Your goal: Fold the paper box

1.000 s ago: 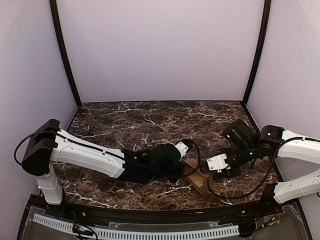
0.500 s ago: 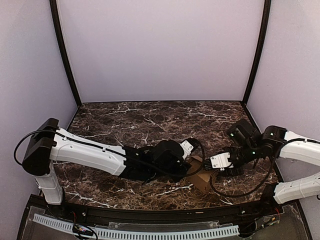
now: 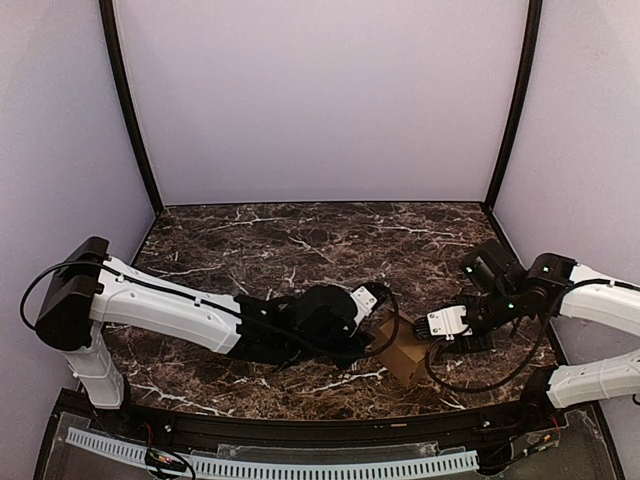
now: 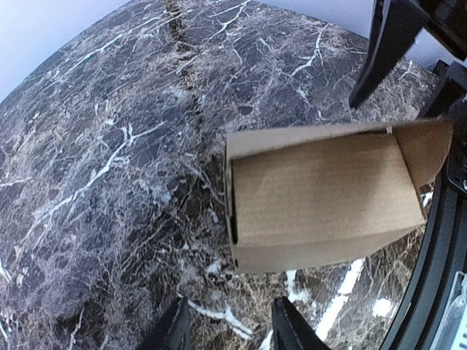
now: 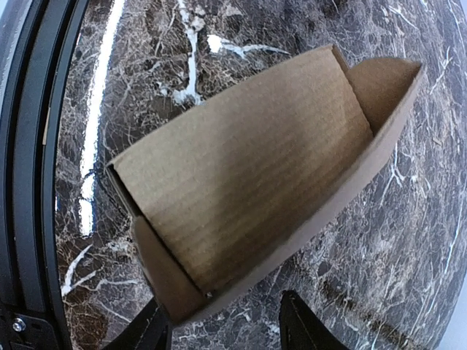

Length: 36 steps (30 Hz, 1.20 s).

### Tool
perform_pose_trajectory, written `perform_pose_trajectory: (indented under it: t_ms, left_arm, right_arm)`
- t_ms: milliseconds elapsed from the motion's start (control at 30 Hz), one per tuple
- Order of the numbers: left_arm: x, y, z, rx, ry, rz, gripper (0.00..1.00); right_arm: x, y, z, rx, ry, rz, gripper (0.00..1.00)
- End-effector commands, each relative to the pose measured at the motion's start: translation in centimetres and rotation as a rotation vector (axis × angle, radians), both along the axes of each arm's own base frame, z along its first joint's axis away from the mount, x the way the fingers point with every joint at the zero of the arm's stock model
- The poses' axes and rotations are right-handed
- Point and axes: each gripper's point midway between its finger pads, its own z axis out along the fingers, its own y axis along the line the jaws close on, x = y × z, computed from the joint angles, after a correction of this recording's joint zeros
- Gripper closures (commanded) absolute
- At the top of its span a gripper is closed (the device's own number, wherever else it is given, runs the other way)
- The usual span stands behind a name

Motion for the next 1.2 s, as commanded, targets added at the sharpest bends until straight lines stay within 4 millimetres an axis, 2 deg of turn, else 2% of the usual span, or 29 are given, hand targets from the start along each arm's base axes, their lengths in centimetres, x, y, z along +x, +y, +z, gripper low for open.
perform_pose_trajectory:
  t_ms: [0,33,200,300,400,500,733,1167]
  left_arm:
    - [-1.5,2.4,-0.5,-0.011,0.054,0.002,0.61]
    - [-1.7,2.9,-1.5,0.004,0.060,-0.001,0.61]
    - [-2.2,1.5,-2.8,-0.026,0.042,-0.047,0.67]
    - [-2.1,0.1,-2.4,-0.070,0.011,-0.060,0.72]
    - [-1.7,-0.5,-2.1,-0.137,-0.021,-0.052,0.81]
    - [-1.7,-0.9,-1.5,-0.211,-0.050,-0.061,0.87]
    - [-2.5,-2.6,-1.8,-0.224,-0.042,-0.139,0.91]
    - [-1.7,-3.6,-1.8,-0.213,-0.097,-0.134,0.92]
  right_arm:
    - [-0.2,-1.5,-0.2,-0.023,0.011,-0.017,0.50]
    - [-0.3,-1.6,-0.1,-0.021,0.013,-0.014,0.50]
    - [0.6,-1.8,1.1,-0.003,-0.007,-0.029,0.50]
    - [1.0,-1.6,2.9,0.040,-0.003,-0.035,0.51]
    - [0.4,-0.3,5.1,0.113,0.041,-0.004,0.53]
    - [-0.3,0.6,6.1,0.164,0.080,0.033,0.52]
    - [-1.1,1.5,5.7,0.182,0.137,0.078,0.53]
    - [-2.5,3.4,3.2,0.153,0.187,0.128,0.56]
